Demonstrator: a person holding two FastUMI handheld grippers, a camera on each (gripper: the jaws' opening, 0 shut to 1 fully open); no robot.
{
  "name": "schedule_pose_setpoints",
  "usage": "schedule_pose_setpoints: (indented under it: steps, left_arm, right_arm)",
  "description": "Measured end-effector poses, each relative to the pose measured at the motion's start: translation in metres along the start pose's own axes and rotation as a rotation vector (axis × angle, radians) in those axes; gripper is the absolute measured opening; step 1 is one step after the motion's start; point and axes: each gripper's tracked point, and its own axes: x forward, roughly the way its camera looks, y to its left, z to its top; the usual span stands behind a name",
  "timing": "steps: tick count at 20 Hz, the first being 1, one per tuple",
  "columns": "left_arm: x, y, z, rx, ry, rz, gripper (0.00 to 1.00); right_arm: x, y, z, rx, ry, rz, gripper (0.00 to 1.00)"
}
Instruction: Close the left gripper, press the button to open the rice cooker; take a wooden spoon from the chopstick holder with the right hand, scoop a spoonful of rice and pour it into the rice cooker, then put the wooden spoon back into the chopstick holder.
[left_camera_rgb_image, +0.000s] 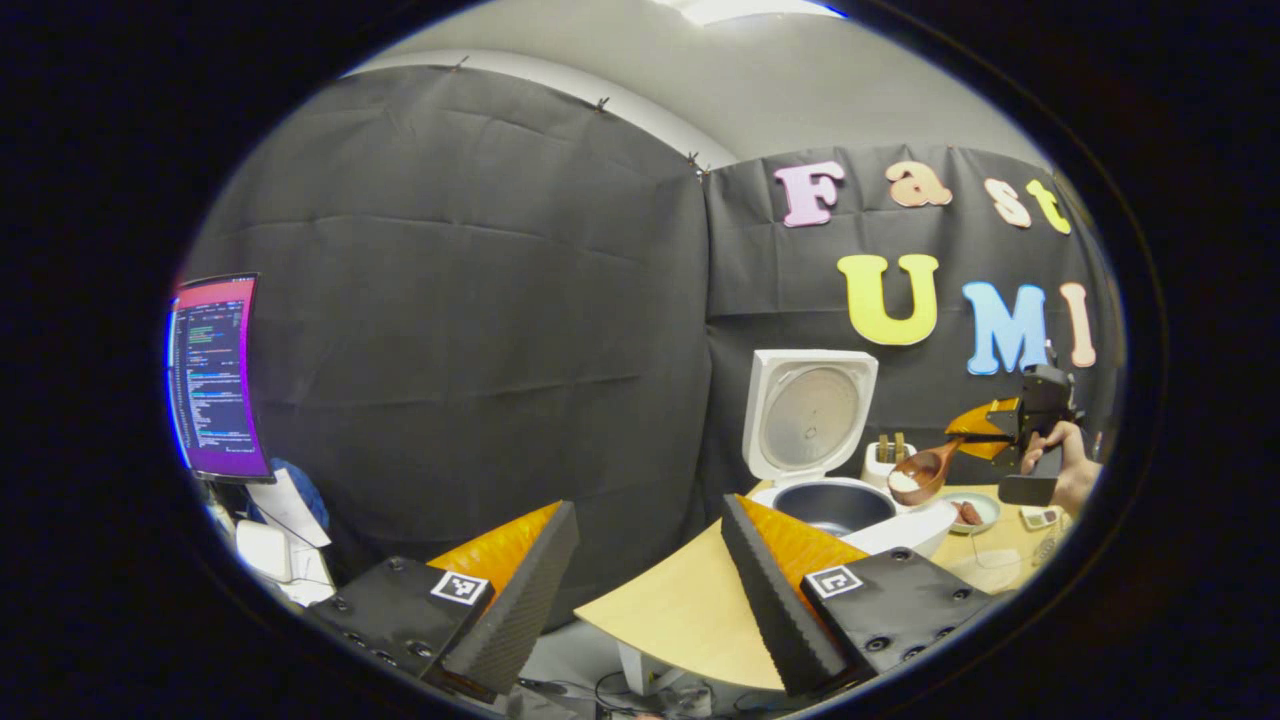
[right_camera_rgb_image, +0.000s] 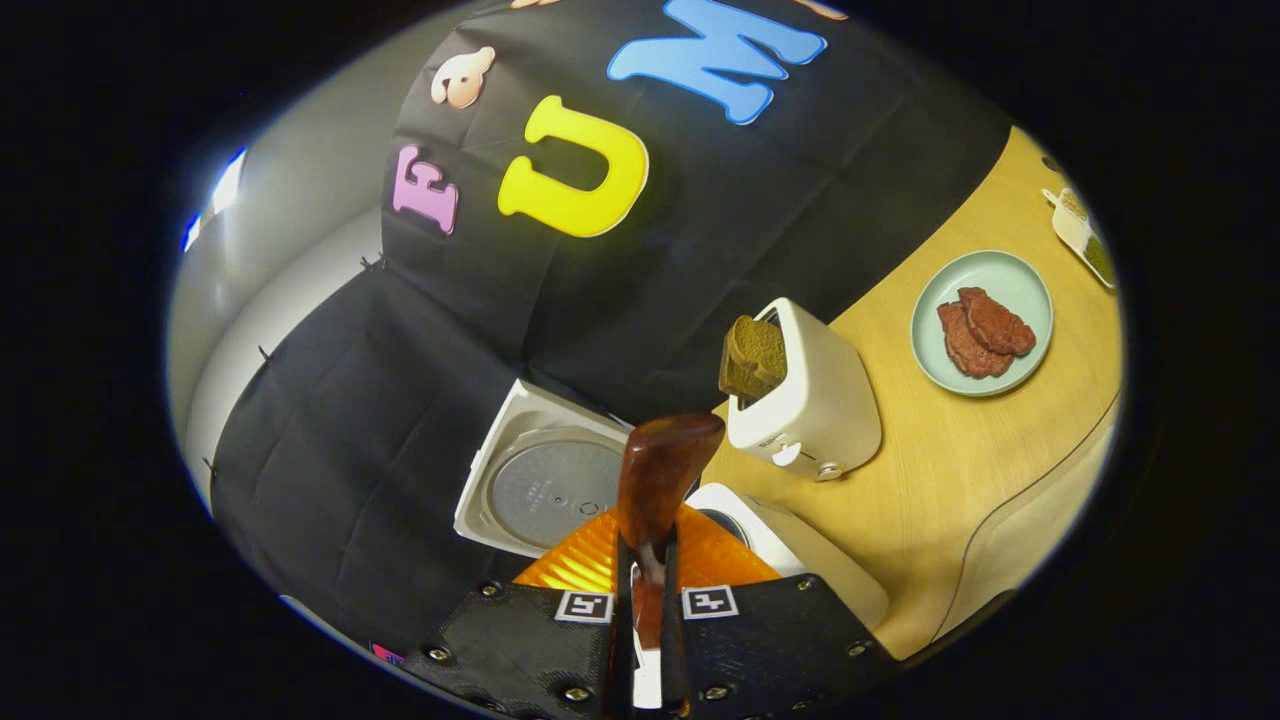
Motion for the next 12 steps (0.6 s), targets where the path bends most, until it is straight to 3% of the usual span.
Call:
schedule_pose_setpoints:
  steps: [8,9,12]
  left_arm:
    - [0.001,0.021,-0.011,-0.018,0.034,0.05,0.94]
    - [0.003,0.022,-0.012,-0.019,0.037,0.053,0.99]
    - [0.008,0.024,-0.022,-0.025,0.047,0.061,0.99]
  right_arm:
    - [0.057,0.007,-0.044,-0.228,0.081,-0.063,0.11]
    - [0.062,0.007,-0.048,-0.265,0.09,-0.073,0.11]
    - [0.072,0.006,-0.06,-0.355,0.126,-0.104,0.11]
